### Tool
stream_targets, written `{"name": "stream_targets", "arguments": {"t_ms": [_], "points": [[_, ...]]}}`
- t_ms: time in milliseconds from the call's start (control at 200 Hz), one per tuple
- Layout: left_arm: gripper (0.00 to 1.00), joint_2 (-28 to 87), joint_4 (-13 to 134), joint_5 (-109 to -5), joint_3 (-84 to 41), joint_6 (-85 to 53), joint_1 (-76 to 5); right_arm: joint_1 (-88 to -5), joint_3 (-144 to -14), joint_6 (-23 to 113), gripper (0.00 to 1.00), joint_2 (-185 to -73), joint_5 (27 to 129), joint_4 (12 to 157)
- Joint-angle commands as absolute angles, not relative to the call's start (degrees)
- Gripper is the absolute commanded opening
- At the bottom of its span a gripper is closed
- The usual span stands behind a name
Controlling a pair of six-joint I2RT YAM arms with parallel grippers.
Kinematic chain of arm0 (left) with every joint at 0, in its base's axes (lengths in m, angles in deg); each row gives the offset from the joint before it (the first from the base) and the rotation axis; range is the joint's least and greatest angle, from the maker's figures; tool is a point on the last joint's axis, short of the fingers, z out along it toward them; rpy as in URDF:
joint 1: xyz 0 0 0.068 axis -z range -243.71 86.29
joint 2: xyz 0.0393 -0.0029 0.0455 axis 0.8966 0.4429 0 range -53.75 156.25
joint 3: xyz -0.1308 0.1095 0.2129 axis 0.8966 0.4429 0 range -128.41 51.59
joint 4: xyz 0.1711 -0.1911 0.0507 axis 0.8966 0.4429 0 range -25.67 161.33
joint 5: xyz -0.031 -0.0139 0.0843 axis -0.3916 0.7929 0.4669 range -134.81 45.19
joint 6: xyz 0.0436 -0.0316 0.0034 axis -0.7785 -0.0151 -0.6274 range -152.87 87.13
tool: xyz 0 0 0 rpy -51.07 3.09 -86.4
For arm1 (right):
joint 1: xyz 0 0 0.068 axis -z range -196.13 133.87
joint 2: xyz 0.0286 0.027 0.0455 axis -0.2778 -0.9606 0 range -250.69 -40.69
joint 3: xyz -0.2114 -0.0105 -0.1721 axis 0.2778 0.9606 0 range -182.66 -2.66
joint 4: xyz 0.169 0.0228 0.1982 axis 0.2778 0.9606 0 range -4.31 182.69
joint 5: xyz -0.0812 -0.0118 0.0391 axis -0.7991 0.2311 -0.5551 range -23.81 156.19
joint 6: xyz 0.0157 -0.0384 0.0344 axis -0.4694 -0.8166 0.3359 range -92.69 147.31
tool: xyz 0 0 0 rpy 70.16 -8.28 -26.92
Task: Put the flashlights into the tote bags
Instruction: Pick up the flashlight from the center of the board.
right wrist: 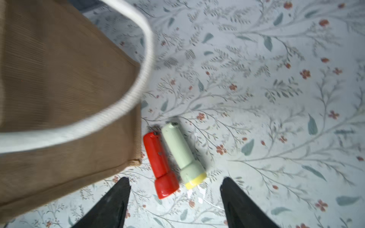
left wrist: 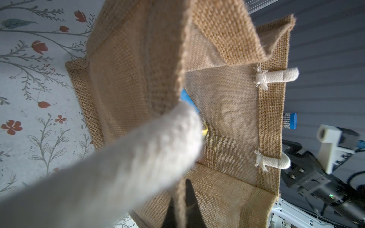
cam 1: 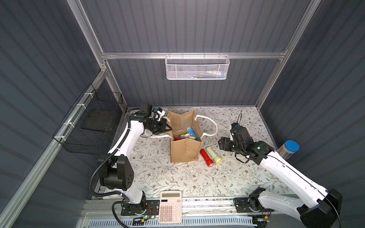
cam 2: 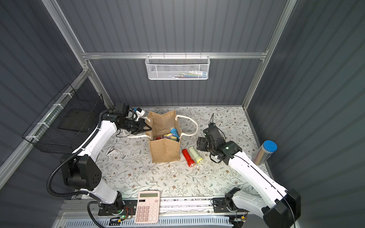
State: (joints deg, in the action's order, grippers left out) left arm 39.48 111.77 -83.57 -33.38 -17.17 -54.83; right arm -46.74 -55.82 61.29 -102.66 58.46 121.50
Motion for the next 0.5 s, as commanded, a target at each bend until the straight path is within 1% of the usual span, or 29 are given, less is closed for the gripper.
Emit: {"name": "stream_targets", "arguments": {"t_ms": [0, 140, 305, 495], "points": [[0.0, 38.27, 109.42, -84.46, -33.75, -17.06, -55.28, -44.27, -51.01, 63.01, 0.75, -102.51, 61.23, 119.97], [0.0, 38.27, 109.5, -84.27, -33.68, -17.13, -55.28, -43.4, -48.62, 60.68, 0.75, -104.38, 65.45, 115.85], [0.0, 38.53, 109.44, -84.27, -33.4, -17.1, -55.28, -43.33, -50.28, 56.97, 0.73, -112.98, 70.01, 112.43], [0.0, 38.97, 109.63, -84.14, -33.4, -17.35, -55.28, -43.33, -54.6, 52.93, 0.71, -122.45, 70.87, 111.37]]}}
